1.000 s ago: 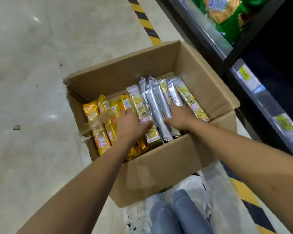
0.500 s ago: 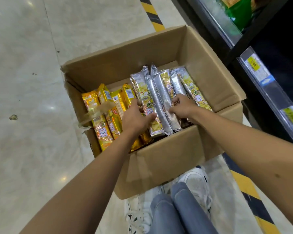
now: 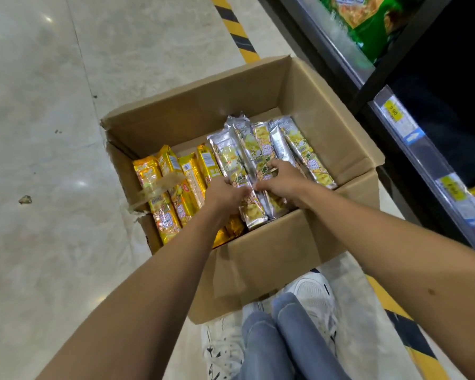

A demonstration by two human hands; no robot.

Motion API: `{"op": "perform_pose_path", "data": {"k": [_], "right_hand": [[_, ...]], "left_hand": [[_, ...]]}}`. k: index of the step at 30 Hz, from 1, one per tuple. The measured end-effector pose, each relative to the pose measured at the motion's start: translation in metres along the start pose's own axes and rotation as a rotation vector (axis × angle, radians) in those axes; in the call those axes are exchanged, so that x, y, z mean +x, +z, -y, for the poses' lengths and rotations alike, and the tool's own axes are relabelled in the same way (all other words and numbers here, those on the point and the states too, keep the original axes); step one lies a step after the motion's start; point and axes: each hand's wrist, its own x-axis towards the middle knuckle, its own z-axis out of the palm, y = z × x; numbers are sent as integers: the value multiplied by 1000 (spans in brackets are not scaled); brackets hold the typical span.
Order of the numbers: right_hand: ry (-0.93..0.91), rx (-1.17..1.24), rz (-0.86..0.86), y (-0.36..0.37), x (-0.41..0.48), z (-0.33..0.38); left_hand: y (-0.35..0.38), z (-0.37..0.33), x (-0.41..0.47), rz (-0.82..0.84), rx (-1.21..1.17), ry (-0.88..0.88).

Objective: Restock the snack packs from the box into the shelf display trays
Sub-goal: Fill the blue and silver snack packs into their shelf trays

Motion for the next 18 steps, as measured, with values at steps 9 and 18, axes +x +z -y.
{"op": "perform_pose_path", "data": {"k": [9,18], "right_hand": [[-55,231,-22,-9,-23,11],[-268,300,-157,-90,-147,76]], "left_hand": [[-13,-11,-30,40,-166,111],[-62,-114,-122,239,-47,344]]}}
